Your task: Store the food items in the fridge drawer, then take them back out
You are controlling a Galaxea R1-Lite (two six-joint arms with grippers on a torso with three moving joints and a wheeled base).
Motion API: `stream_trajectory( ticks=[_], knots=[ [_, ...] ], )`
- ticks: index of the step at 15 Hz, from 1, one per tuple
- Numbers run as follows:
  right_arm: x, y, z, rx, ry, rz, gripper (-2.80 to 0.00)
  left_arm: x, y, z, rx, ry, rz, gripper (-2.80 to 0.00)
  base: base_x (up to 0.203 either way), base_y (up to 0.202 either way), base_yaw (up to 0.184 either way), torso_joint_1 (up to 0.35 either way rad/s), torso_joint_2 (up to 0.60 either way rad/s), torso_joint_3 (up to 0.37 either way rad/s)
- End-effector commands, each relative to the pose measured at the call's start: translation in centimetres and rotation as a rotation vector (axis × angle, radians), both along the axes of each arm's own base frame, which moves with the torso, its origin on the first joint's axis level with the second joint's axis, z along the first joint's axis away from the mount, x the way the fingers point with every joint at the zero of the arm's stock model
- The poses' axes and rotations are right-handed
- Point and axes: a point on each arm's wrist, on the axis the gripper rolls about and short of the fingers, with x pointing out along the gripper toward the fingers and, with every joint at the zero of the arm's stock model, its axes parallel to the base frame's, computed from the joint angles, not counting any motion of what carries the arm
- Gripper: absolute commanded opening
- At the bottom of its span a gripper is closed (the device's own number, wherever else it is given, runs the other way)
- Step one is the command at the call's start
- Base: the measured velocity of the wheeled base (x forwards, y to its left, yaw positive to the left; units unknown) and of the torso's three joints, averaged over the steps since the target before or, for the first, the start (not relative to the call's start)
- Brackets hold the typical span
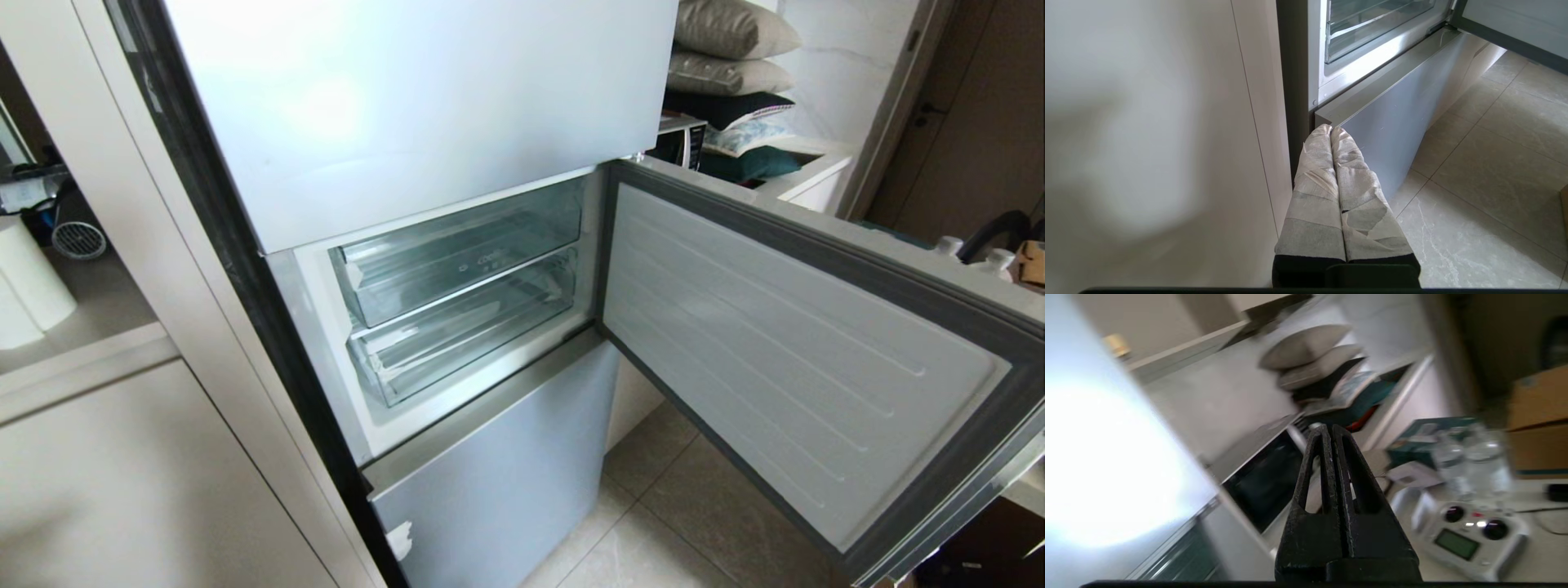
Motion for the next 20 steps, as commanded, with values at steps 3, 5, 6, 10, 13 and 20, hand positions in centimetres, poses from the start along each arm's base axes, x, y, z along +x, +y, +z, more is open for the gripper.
stream_trajectory(
  ticks=[3, 5, 6, 10, 13, 20],
  knots=[
    [3.5, -4.7, -2.5, 0.121, 0.121, -0.117, -2.8, 0.0, 0.0, 0.0, 0.0, 0.001, 0.001, -2.8, 0.0, 0.0, 0.0, 0.0, 0.0, 0.0],
    [5.7, -7.0, -5.2, 0.165, 0.237, -0.14, -2.8, 0.0, 0.0, 0.0, 0.0, 0.001, 0.001, -2.8, 0.0, 0.0, 0.0, 0.0, 0.0, 0.0],
    [6.6, -7.8, -7.0, 0.175, 0.307, -0.142, -2.8, 0.0, 0.0, 0.0, 0.0, 0.001, 0.001, -2.8, 0.0, 0.0, 0.0, 0.0, 0.0, 0.0],
    [9.0, -8.3, -12.5, 0.104, 0.544, 0.066, -2.8, 0.0, 0.0, 0.0, 0.0, 0.002, 0.001, -2.8, 0.0, 0.0, 0.0, 0.0, 0.0, 0.0],
    [11.8, -7.2, -15.8, -0.037, 0.665, 0.226, -2.8, 0.0, 0.0, 0.0, 0.0, 0.001, 0.001, -2.8, 0.0, 0.0, 0.0, 0.0, 0.0, 0.0],
    [16.9, 0.2, -17.2, -0.282, 0.667, 0.49, -2.8, 0.0, 0.0, 0.0, 0.0, 0.002, 0.001, -2.8, 0.0, 0.0, 0.0, 0.0, 0.0, 0.0]
  ],
)
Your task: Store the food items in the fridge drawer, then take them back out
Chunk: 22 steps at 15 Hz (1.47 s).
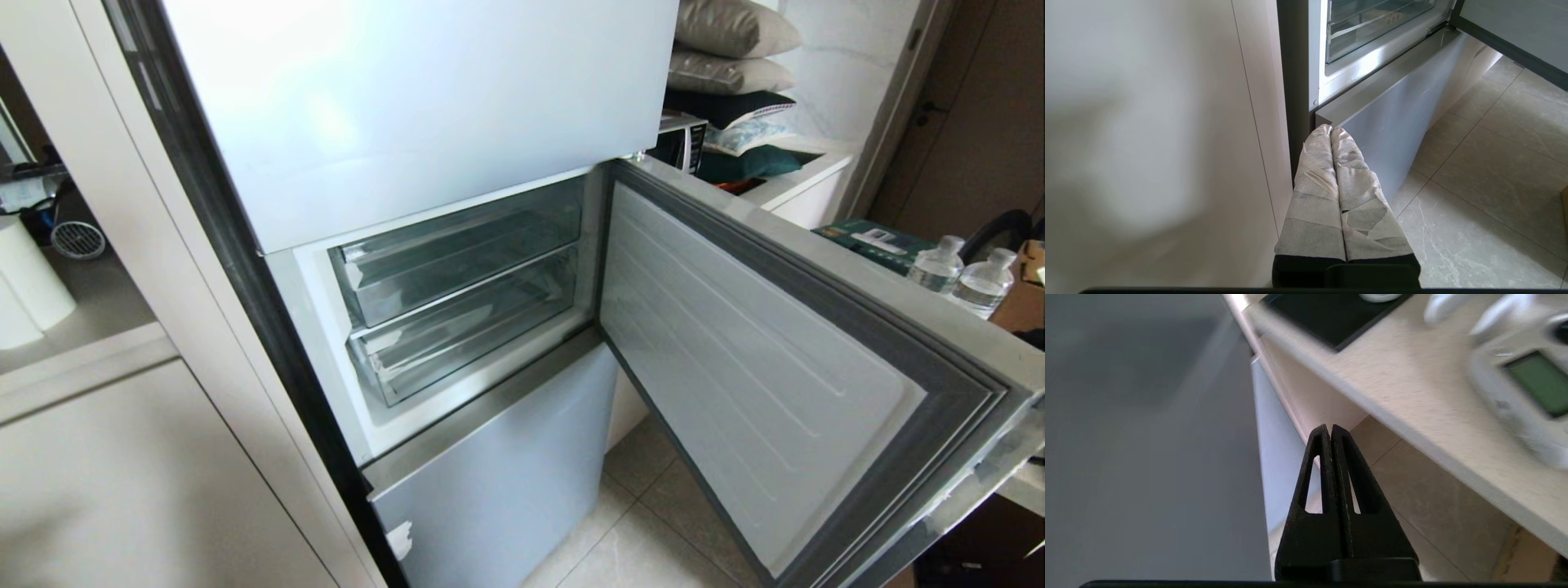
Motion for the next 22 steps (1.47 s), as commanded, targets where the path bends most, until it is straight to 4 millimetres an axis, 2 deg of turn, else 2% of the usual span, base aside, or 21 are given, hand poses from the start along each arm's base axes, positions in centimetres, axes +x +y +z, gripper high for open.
stream_trajectory(
  ticks=[1, 4, 5, 8, 10, 14, 17, 19, 22],
  knots=[
    [1.1, 2.6, -0.6, -0.005, 0.019, 0.089, -2.8, 0.0, 0.0, 0.0, 0.0, 0.002, 0.001, -2.8, 0.0, 0.0, 0.0, 0.0, 0.0, 0.0],
    [1.8, 5.8, -0.4, -0.022, 0.011, 0.181, -2.8, 0.0, 0.0, 0.0, 0.0, 0.002, 0.001, -2.8, 0.0, 0.0, 0.0, 0.0, 0.0, 0.0],
    [2.1, 7.5, -0.2, -0.032, 0.003, 0.213, -2.8, 0.0, 0.0, 0.0, 0.0, 0.001, 0.001, -2.8, 0.0, 0.0, 0.0, 0.0, 0.0, 0.0],
    [2.8, 14.1, 0.5, -0.076, -0.049, 0.286, -2.8, 0.0, 0.0, 0.0, 0.0, 0.001, 0.001, -2.8, 0.0, 0.0, 0.0, 0.0, 0.0, 0.0],
    [4.0, 19.4, -0.3, -0.122, -0.082, 0.31, -2.8, 0.0, 0.0, 0.0, 0.0, 0.002, 0.001, -2.8, 0.0, 0.0, 0.0, 0.0, 0.0, 0.0],
    [9.1, 29.0, -2.9, -0.153, -0.155, 0.35, -2.8, 0.0, 0.0, 0.0, 0.0, 0.003, 0.001, -2.8, 0.0, 0.0, 0.0, 0.0, 0.0, 0.0],
    [13.3, 34.7, -4.7, -0.108, -0.279, 0.342, -2.8, 0.0, 0.0, 0.0, 0.0, 0.003, 0.001, -2.8, 0.0, 0.0, 0.0, 0.0, 0.0, 0.0],
    [13.7, 36.2, -5.0, -0.085, -0.316, 0.325, -2.8, 0.0, 0.0, 0.0, 0.0, 0.002, 0.001, -2.8, 0.0, 0.0, 0.0, 0.0, 0.0, 0.0],
    [10.6, 35.0, -2.8, -0.071, -0.334, 0.325, -2.8, 0.0, 0.0, 0.0, 0.0, 0.001, 0.001, -2.8, 0.0, 0.0, 0.0, 0.0, 0.0, 0.0]
  ],
)
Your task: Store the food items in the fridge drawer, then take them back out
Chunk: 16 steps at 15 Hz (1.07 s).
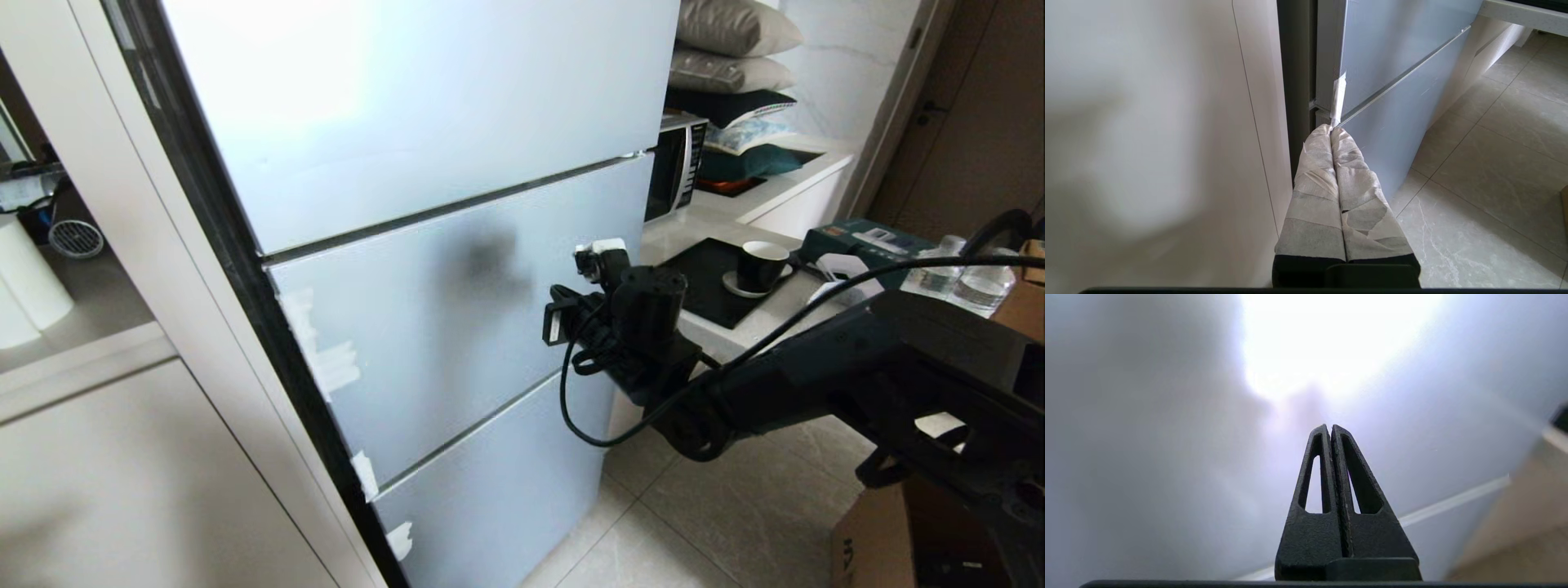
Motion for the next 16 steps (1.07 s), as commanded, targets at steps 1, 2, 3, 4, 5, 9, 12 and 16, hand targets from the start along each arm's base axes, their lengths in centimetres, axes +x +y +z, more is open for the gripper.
stream_trajectory(
  ticks=[1, 2, 3, 4, 5, 9, 12, 16],
  knots=[
    [-2.8, -1.1, 0.8, -0.003, 0.008, 0.012, -2.8, 0.0, 0.0, 0.0, 0.0, 0.002, 0.001, -2.8, 0.0, 0.0, 0.0, 0.0, 0.0, 0.0],
    [-4.4, -2.1, 1.3, -0.006, 0.011, 0.016, -2.8, 0.0, 0.0, 0.0, 0.0, 0.001, 0.001, -2.8, 0.0, 0.0, 0.0, 0.0, 0.0, 0.0],
    [-6.2, -3.2, 2.4, -0.001, 0.004, 0.022, -2.8, 0.0, 0.0, 0.0, 0.0, 0.001, 0.001, -2.8, 0.0, 0.0, 0.0, 0.0, 0.0, 0.0],
    [-8.3, -4.5, 3.3, -0.003, 0.004, 0.026, -2.8, 0.0, 0.0, 0.0, 0.0, 0.001, 0.001, -2.8, 0.0, 0.0, 0.0, 0.0, 0.0, 0.0],
    [-10.6, -6.0, 4.1, -0.007, 0.005, 0.03, -2.8, 0.0, 0.0, 0.0, 0.0, 0.001, 0.001, -2.8, 0.0, 0.0, 0.0, 0.0, 0.0, 0.0],
    [-19.9, -13.2, 6.0, -0.012, -0.034, -0.025, -2.8, 0.0, 0.0, 0.0, 0.0, 0.002, 0.001, -2.8, 0.0, 0.0, 0.0, 0.0, 0.0, 0.0],
    [-25.1, -19.5, 4.5, -0.035, -0.05, -0.187, -2.8, 0.0, 0.0, 0.0, 0.0, 0.001, 0.001, -2.8, 0.0, 0.0, 0.0, 0.0, 0.0, 0.0],
    [-31.7, -25.9, 2.1, -0.114, -0.023, -0.321, -2.8, 0.0, 0.0, 0.0, 0.0, 0.001, 0.001, -2.8, 0.0, 0.0, 0.0, 0.0, 0.0, 0.0]
  ],
)
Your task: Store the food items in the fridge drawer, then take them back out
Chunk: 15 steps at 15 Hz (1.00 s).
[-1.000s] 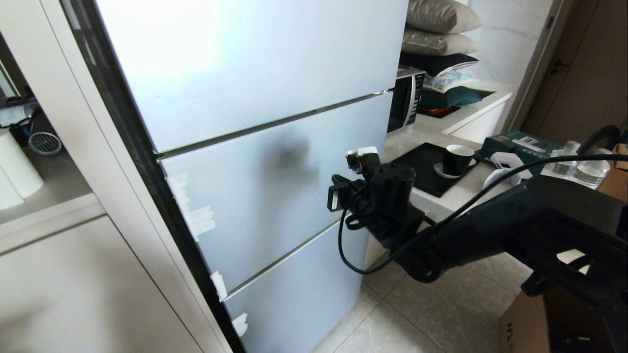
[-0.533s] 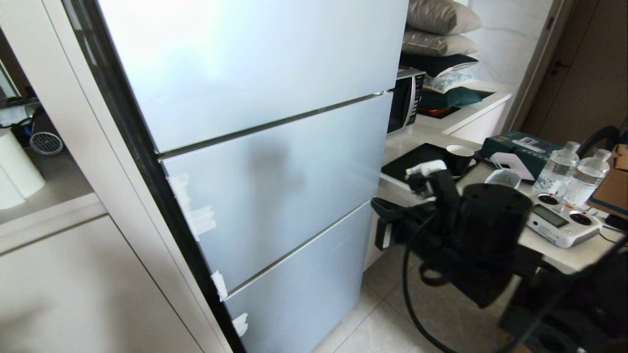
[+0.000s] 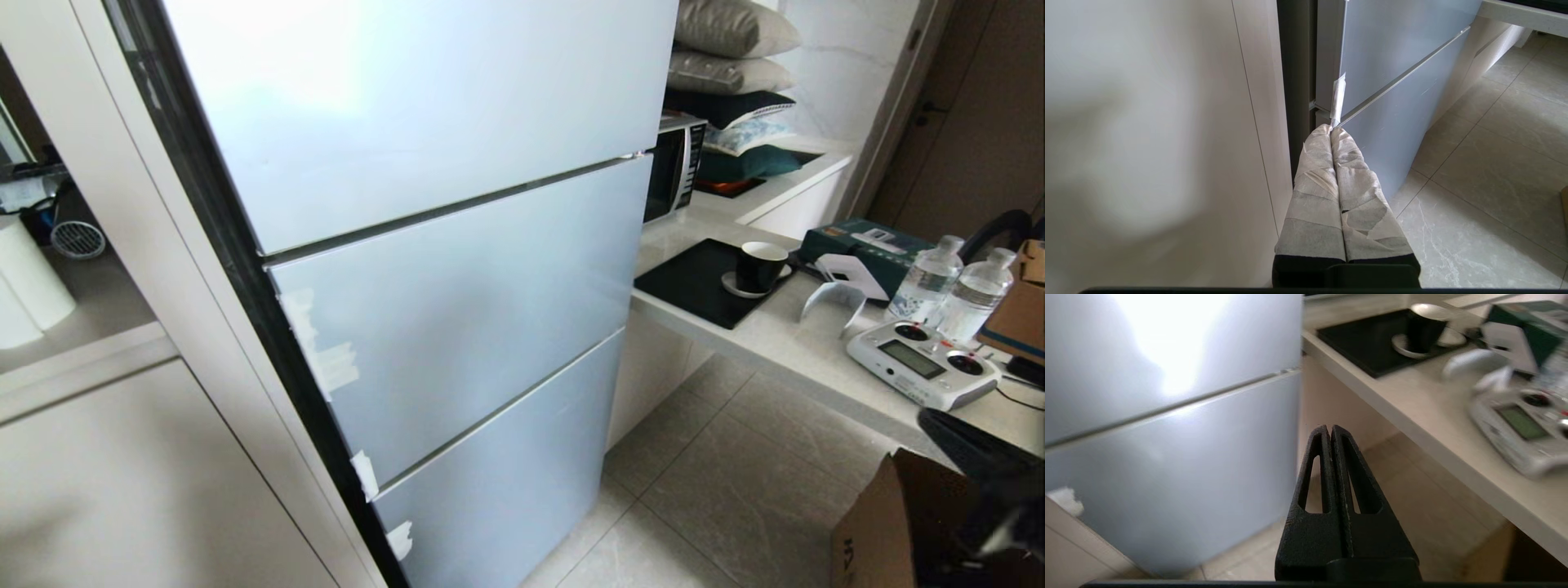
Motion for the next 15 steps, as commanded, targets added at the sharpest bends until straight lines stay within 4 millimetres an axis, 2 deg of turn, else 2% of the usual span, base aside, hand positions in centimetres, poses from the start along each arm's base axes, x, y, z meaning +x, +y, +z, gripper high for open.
stream_trajectory(
  ticks=[1, 3, 6, 7, 9, 15],
  knots=[
    [-6.7, -2.6, -1.4, 0.003, -0.076, -0.016, -2.8, 0.0, 0.0, 0.0, 0.0, 0.001, 0.001, -2.8, 0.0, 0.0, 0.0, 0.0, 0.0, 0.0],
    [-9.8, -3.0, -4.1, -0.019, -0.018, 0.005, -2.8, 0.0, 0.0, 0.0, 0.0, 0.001, 0.001, -2.8, 0.0, 0.0, 0.0, 0.0, 0.0, 0.0],
    [-12.7, -3.1, -6.7, -0.038, -0.075, -0.017, -2.8, 0.0, 0.0, 0.0, 0.0, 0.002, 0.001, -2.8, 0.0, 0.0, 0.0, 0.0, 0.0, 0.0],
    [-13.0, -3.1, -7.4, -0.044, -0.098, -0.041, -2.8, 0.0, 0.0, 0.0, 0.0, 0.001, 0.001, -2.8, 0.0, 0.0, 0.0, 0.0, 0.0, 0.0],
    [-12.8, -3.2, -8.7, -0.039, -0.017, -0.122, -2.8, 0.0, 0.0, 0.0, 0.0, 0.003, 0.001, -2.8, 0.0, 0.0, 0.0, 0.0, 0.0, 0.0],
    [-12.8, -3.2, -8.7, 0.04, -0.013, -0.136, -2.8, 0.0, 0.0, 0.0, 0.0, 0.001, 0.001, -2.8, 0.0, 0.0, 0.0, 0.0, 0.0, 0.0]
  ],
)
